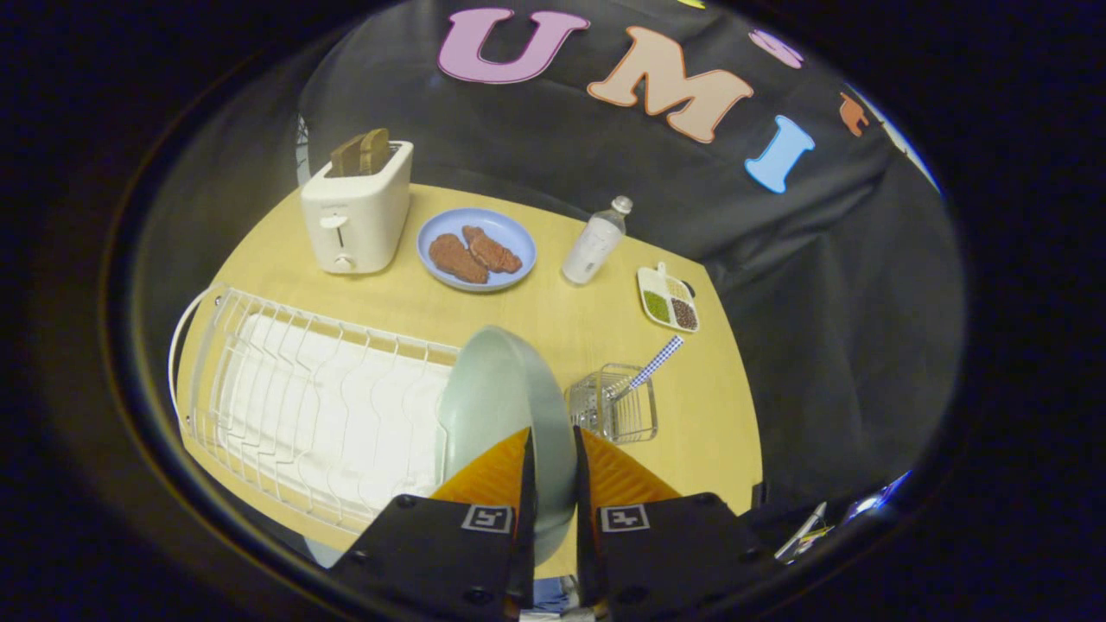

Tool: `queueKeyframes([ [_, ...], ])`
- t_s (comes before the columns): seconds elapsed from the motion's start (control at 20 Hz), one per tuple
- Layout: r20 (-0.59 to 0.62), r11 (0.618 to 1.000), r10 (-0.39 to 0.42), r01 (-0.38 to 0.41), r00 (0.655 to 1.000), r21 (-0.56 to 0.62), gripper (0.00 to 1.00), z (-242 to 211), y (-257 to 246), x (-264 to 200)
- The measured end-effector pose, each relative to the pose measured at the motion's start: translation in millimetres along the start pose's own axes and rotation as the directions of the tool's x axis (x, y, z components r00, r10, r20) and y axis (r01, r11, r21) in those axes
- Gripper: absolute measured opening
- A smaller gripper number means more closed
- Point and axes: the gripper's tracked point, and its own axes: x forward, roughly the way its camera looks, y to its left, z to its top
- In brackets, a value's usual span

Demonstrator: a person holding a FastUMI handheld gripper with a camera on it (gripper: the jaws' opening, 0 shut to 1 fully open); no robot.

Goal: Take the plate from the dish rack, then take the spoon from the basket and place it into the plate.

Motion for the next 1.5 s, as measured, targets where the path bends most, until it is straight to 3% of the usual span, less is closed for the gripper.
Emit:
queueKeyframes([
  [0.45,0.021,0.998,-0.050,0.049,0.999,0.038,0.20,28,-11,-13],
  [0.6,0.060,0.992,0.036,-0.043,0.998,0.119,0.17,45,-9,-29],
  [0.85,0.091,0.976,0.142,-0.155,0.986,0.155,0.16,42,-28,-44],
  [1.1,0.174,0.901,0.351,-0.383,0.920,0.207,0.16,23,-52,-68],
  [1.35,0.220,0.787,0.473,-0.521,0.853,0.330,0.16,-42,-103,-63],
  [1.5,0.249,0.720,0.507,-0.564,0.825,0.405,0.16,-85,-137,-48],
])
